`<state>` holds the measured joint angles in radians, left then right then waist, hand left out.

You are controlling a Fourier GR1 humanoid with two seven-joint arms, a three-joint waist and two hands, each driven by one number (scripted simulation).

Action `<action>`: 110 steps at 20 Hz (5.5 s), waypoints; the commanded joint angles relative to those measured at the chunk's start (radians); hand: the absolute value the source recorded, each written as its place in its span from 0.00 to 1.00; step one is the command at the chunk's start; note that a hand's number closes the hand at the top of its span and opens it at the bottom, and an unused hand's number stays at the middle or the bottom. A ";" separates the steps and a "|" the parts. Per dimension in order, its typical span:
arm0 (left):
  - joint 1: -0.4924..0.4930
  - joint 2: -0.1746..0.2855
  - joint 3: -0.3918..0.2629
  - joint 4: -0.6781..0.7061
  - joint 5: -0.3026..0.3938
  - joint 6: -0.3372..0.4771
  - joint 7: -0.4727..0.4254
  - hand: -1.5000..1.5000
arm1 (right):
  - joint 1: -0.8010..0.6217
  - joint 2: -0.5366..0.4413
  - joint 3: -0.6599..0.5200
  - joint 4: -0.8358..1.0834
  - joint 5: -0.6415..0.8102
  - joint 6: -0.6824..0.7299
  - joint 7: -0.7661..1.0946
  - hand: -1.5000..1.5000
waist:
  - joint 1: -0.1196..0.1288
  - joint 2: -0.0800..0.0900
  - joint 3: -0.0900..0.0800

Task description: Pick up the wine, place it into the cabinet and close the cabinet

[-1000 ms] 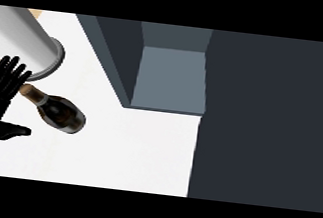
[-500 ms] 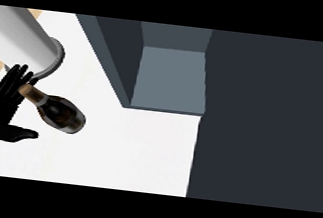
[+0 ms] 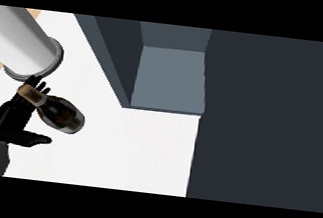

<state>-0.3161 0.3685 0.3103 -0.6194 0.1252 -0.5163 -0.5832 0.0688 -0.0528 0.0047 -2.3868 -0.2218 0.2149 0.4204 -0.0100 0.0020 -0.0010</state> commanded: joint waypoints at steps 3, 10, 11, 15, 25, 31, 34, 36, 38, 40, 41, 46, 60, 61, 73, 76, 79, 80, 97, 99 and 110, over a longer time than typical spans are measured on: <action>-0.077 0.006 -0.026 0.203 -0.072 -0.003 -0.140 0.00 | -0.005 -0.004 -0.014 0.025 0.006 0.017 -0.041 0.00 | -0.002 0.001 0.000; -0.126 0.032 -0.022 0.342 -0.088 -0.021 -0.215 0.00 | 0.034 0.000 0.021 0.001 0.028 0.041 -0.042 0.00 | -0.007 0.003 -0.001; -0.174 0.047 -0.016 0.338 -0.080 -0.023 -0.163 0.00 | 0.091 0.013 0.035 -0.086 0.033 0.021 -0.014 0.00 | -0.016 0.004 -0.002; -0.159 -0.012 -0.017 0.375 -0.081 0.006 -0.215 0.00 | 0.013 -0.004 0.008 -0.081 -0.002 -0.014 0.054 0.00 | -0.010 0.004 -0.002; -0.139 0.010 0.002 0.408 -0.051 -0.137 -0.243 0.00 | 0.001 -0.027 -0.061 0.037 -0.028 0.041 -0.044 0.00 | -0.011 0.007 -0.002; -0.167 -0.034 0.002 0.428 -0.056 -0.098 -0.247 1.00 | -0.011 -0.001 -0.015 0.040 0.002 0.033 -0.056 0.00 | -0.024 0.013 -0.004; -0.173 -0.047 0.004 0.431 -0.049 -0.082 -0.230 1.00 | 0.030 0.008 0.007 -0.014 0.028 0.013 -0.016 0.00 | -0.018 0.006 -0.003; -0.118 0.002 -0.016 0.424 -0.070 -0.163 -0.274 1.00 | -0.017 0.001 0.003 0.013 0.024 0.010 -0.010 0.00 | -0.012 0.008 -0.003; -0.165 -0.029 -0.008 0.432 -0.060 -0.116 -0.233 1.00 | 0.005 -0.022 -0.040 -0.038 -0.039 0.015 0.027 0.00 | -0.019 0.007 -0.003; -0.123 -0.035 -0.022 0.428 -0.074 -0.133 -0.274 1.00 | 0.009 -0.018 -0.044 -0.009 -0.013 0.024 -0.013 0.00 | -0.016 0.007 -0.003; -0.129 -0.025 -0.022 0.427 -0.076 -0.136 -0.282 1.00 | -0.042 -0.023 -0.038 0.008 -0.021 0.011 0.013 0.00 | -0.016 0.009 -0.004; 0.024 -0.145 -0.057 0.357 -0.094 -0.020 -0.397 1.00 | 0.049 -0.019 -0.057 -0.015 -0.018 0.040 -0.032 0.00 | 0.007 -0.004 0.001; 0.258 -0.286 -0.097 0.041 -0.008 0.022 -0.424 1.00 | 0.020 0.006 -0.025 0.011 0.037 0.005 -0.014 0.00 | 0.024 -0.007 0.001; 0.263 -0.270 -0.105 0.014 0.003 -0.004 -0.385 1.00 | 0.057 -0.011 -0.066 -0.010 -0.010 0.032 -0.037 0.00 | 0.016 -0.009 0.003; 0.567 -0.367 -0.396 -0.744 0.181 0.210 -0.017 1.00 | 0.027 0.011 -0.039 0.046 0.032 0.023 -0.057 0.00 | 0.023 -0.006 0.003; 0.547 -0.368 -0.338 -0.902 0.223 0.211 0.172 1.00 | 0.015 0.001 -0.044 0.059 0.007 0.038 -0.055 0.00 | 0.016 -0.004 0.002; 0.574 -0.368 -0.441 -1.040 0.243 0.326 0.226 1.00 | 0.033 0.027 0.006 0.047 0.055 0.031 -0.065 0.00 | 0.016 -0.004 0.002; 0.564 -0.368 -0.444 -1.081 0.251 0.353 0.266 1.00 | 0.048 0.008 -0.040 0.076 0.020 0.052 -0.085 0.00 | 0.014 -0.004 0.002; 0.138 -0.369 -0.604 -0.972 0.241 0.793 0.358 1.00 | 0.062 0.003 -0.058 0.027 -0.006 0.055 -0.054 0.00 | 0.003 -0.002 0.001; 0.116 -0.369 -0.652 -1.005 0.188 0.872 0.368 1.00 | 0.007 0.012 -0.056 0.080 0.027 0.035 -0.077 0.00 | 0.006 -0.002 0.001; -0.076 -0.369 -0.773 -0.717 0.184 1.021 0.308 1.00 | 0.069 0.043 0.004 0.060 0.086 0.054 -0.124 0.00 | 0.001 -0.002 0.001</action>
<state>-0.3614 0.0002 -0.3832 -1.3722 0.3125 0.4259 -0.2626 0.1005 -0.0397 -0.0437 -2.3004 -0.1885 0.2739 0.3131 -0.0093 0.0007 0.0001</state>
